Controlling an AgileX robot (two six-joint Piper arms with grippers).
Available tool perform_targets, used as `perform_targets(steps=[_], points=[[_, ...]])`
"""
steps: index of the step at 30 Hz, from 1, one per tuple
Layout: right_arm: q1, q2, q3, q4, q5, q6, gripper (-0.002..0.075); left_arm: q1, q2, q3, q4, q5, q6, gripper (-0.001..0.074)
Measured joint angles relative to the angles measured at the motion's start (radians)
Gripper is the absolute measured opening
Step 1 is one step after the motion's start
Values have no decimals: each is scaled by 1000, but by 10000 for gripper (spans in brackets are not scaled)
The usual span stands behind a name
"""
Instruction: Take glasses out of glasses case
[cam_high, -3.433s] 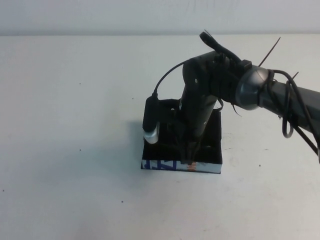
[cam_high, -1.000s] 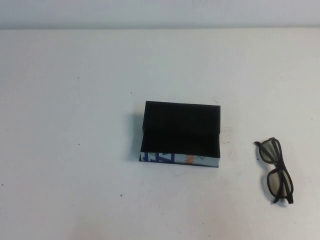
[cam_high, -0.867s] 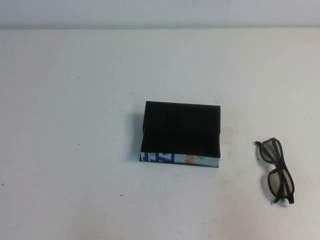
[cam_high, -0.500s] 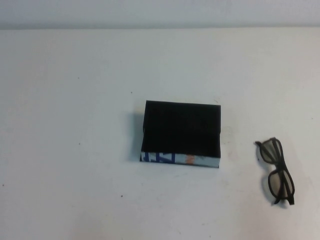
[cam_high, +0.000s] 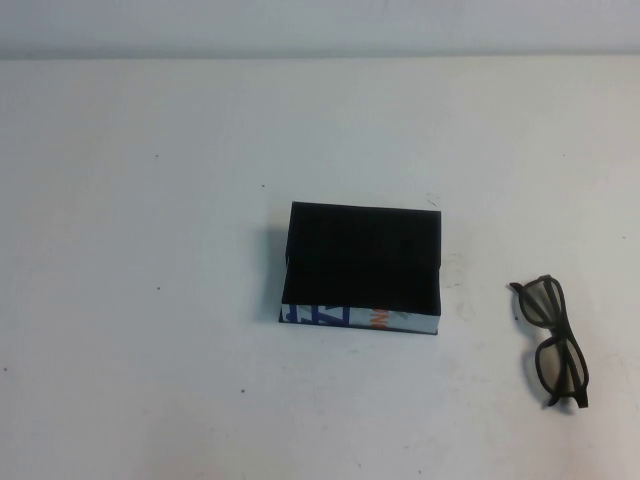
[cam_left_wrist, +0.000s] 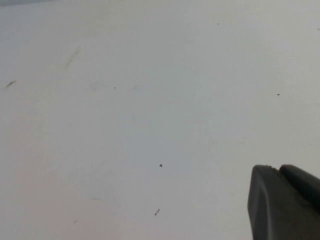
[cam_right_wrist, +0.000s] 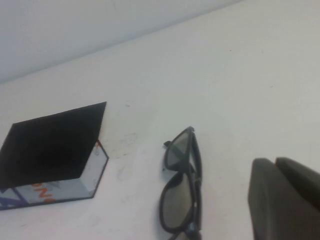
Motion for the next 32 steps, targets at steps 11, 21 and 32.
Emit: perform_targets(steps=[11, 21, 32], points=[[-82, -1, 2, 51, 68, -121, -16, 0, 0, 0, 0, 0, 0, -5], [-29, -1, 2, 51, 68, -123, -16, 0, 0, 0, 0, 0, 0, -5], [-2, -1, 2, 32, 75, -125, -16, 0, 0, 0, 0, 0, 0, -5]])
